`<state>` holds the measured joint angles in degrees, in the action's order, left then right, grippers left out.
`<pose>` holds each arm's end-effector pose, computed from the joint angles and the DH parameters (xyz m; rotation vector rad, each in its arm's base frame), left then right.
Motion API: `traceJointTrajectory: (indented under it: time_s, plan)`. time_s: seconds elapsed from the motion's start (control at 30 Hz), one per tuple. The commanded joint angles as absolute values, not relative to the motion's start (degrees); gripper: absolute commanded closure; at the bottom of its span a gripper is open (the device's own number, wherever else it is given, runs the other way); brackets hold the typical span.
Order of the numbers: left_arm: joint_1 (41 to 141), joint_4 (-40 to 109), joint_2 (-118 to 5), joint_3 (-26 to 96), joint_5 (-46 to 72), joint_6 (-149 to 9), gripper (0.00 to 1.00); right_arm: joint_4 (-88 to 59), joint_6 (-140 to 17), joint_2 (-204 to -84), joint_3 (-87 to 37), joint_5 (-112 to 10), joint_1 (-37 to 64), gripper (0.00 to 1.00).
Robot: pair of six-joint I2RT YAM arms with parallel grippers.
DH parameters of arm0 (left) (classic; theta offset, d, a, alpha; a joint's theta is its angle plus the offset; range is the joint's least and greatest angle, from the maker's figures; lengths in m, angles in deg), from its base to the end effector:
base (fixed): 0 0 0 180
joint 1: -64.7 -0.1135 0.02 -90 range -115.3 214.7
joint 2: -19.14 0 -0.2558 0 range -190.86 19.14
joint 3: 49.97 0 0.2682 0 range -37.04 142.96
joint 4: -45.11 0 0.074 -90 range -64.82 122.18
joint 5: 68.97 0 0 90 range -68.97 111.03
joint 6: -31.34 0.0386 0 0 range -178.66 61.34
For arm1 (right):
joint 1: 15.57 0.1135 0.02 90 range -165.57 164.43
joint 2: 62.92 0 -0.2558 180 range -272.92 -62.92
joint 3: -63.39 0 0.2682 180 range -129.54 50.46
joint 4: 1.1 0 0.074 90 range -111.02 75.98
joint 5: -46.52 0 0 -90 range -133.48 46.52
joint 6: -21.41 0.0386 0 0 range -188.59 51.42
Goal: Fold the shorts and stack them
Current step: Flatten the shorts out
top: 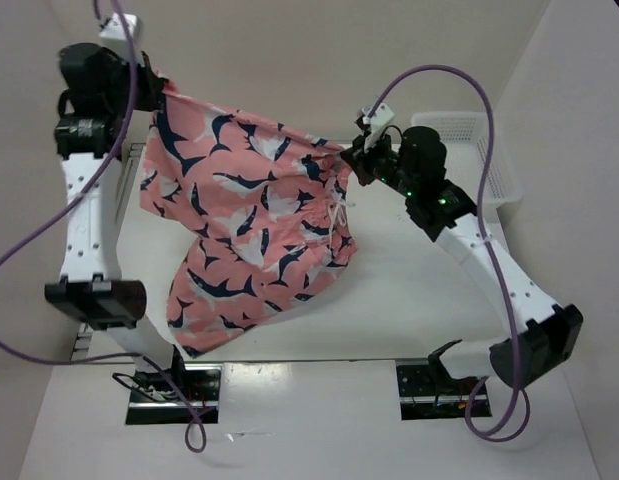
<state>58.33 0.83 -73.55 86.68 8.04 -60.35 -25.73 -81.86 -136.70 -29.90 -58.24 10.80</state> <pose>0.3356 0.0287 0.5546 0.0669 1.5760 -0.1147 0.2754 0.1475 0.4388 -0.7478 1.4950 0.3868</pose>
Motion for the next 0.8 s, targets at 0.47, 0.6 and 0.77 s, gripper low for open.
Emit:
traceJointTrajectory:
  time_s: [0.47,0.6,0.77]
  plan:
    - [65.58,-4.57,-127.66,137.28,26.73,-58.66,0.28,-27.15,-68.06,-181.44,-60.20,-39.26,-0.19,0.01]
    - [65.58,-15.49,-124.21,138.63,22.27,-58.66,0.10,-31.42,-69.37,-182.21,-64.78,-37.76,0.33,0.01]
    - [59.70,-38.14,-121.31,140.41,9.54,-58.66,0.28,-33.70,-71.22,-169.58,-46.95,-41.80,0.33,0.20]
